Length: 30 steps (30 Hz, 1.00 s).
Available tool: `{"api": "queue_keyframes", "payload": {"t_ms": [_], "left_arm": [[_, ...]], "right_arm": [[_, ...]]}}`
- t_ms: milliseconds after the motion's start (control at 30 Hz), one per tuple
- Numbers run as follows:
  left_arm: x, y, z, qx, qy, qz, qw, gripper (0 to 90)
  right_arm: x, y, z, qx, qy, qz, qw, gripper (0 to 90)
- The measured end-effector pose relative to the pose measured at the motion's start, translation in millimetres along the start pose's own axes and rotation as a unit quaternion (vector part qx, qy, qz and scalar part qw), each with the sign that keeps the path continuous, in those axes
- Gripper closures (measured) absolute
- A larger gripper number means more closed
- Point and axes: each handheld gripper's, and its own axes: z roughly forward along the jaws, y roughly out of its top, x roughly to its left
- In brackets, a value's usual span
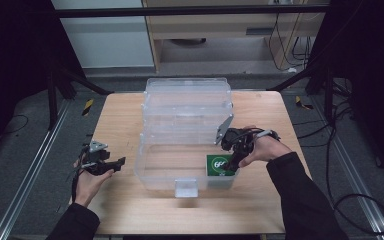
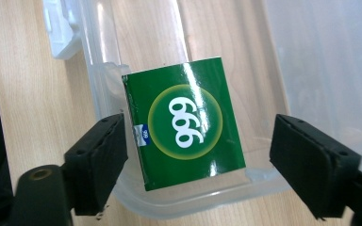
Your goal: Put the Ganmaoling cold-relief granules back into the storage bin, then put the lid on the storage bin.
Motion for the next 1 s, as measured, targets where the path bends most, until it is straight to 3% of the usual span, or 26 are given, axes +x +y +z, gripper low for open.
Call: {"api": "queue_keyframes", "payload": {"t_ms": [200, 400, 633, 867, 1000], "left_arm": [[-0.3, 0.7, -0.8, -0.007, -0.005, 0.001, 1.0000, 33.7], [1.7, 2.2, -1.0, -0.014, -0.011, 0.011, 0.9998, 35.6], [-0.2, 1.0, -2.5, -0.018, -0.009, -0.013, 0.9997, 36.6], [1.9, 1.0, -2.3, -0.023, -0.014, -0.010, 0.9996, 37.9], [0.9, 1.2, -4.0, -0.029, -0.016, -0.018, 0.9993, 40.9]], "right_arm": [[7.0, -1.6, -8.5, -0.019, -0.004, 0.013, 0.9997, 25.2], [15.7, 4.3, -9.9, -0.038, 0.001, 0.006, 0.9993, 25.9], [24.3, 19.8, -3.3, -0.045, 0.011, 0.003, 0.9989, 26.1], [28.9, 30.4, 5.9, -0.047, 0.017, 0.003, 0.9987, 27.7], [30.9, 32.5, 12.7, -0.043, 0.020, 0.009, 0.9989, 29.4]]}}
